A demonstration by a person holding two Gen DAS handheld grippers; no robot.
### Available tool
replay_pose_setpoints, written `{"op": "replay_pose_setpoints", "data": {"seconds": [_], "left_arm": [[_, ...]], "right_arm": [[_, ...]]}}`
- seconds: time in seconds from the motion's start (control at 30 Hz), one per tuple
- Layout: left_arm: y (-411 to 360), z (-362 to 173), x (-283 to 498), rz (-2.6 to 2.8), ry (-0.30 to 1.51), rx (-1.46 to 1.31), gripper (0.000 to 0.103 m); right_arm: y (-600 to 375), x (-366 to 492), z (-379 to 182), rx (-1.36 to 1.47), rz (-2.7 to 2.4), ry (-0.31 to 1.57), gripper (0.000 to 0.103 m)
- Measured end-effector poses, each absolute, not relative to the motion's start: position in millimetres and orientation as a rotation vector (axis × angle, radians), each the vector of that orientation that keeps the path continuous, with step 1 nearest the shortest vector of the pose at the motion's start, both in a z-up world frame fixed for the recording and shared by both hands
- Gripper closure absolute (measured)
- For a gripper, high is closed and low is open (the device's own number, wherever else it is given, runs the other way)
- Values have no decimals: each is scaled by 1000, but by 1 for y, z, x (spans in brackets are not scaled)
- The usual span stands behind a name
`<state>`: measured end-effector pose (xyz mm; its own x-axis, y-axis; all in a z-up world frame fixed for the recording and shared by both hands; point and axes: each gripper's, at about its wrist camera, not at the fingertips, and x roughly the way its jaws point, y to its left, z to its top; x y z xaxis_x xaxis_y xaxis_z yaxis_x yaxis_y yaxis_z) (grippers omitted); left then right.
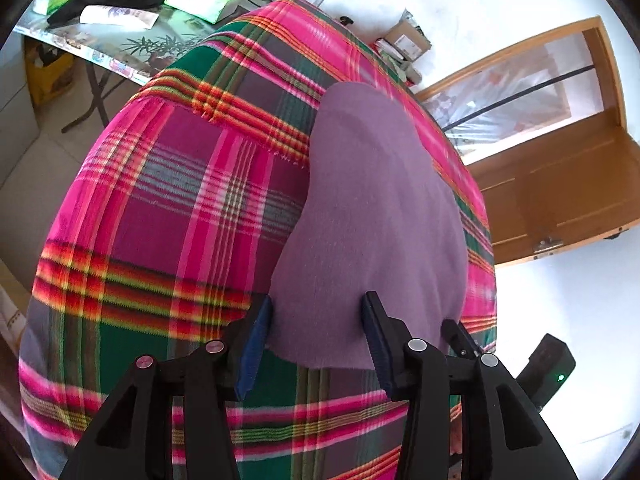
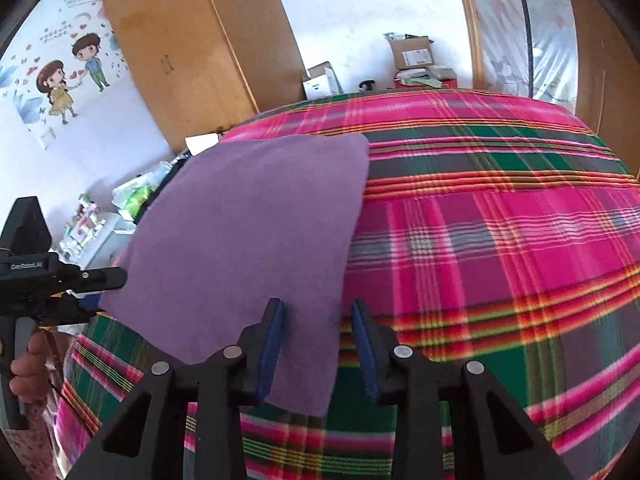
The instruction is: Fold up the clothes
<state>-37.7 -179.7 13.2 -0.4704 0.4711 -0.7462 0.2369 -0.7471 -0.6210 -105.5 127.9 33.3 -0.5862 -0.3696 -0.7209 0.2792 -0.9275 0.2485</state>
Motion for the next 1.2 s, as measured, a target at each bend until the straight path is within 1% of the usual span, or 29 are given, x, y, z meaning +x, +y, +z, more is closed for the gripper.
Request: {"op": "replay_pose_setpoints", "data": {"seconds": [0.13, 0.2, 0.4, 0.67, 0.77, 0.9, 1.03, 1.13, 1.2], "left_arm": [[-175, 16, -32, 2394, -1000, -1565, 55], [-167, 21, -28, 2439, -926, -1574, 55], [-141, 25, -16, 2518, -791, -1588, 55], [-117, 18, -1, 2552, -675, -1596, 54], [-113, 17, 1, 2554, -663, -1589, 55], [-103, 17, 0, 2634, -547, -1582, 54], [-97, 18, 1, 2690, -475, -1569, 54], [-92, 18, 4, 2729, -410, -1563, 54], [-85, 17, 2, 2755, -356, -1553, 54]], "right_arm": [[133, -95, 35, 1190, -2521, -163, 67], [133, -87, 38, 1184, -2522, -164, 67], [129, -64, 43, 1171, -2484, -180, 67], [112, -45, 37, 1210, -2435, -127, 67], [107, -39, 35, 1222, -2429, -108, 67], [104, -36, 30, 1234, -2428, -93, 67], [105, -32, 24, 1279, -2444, -79, 67], [106, -30, 24, 1270, -2460, -83, 61], [105, -28, 24, 1260, -2469, -72, 60]]}}
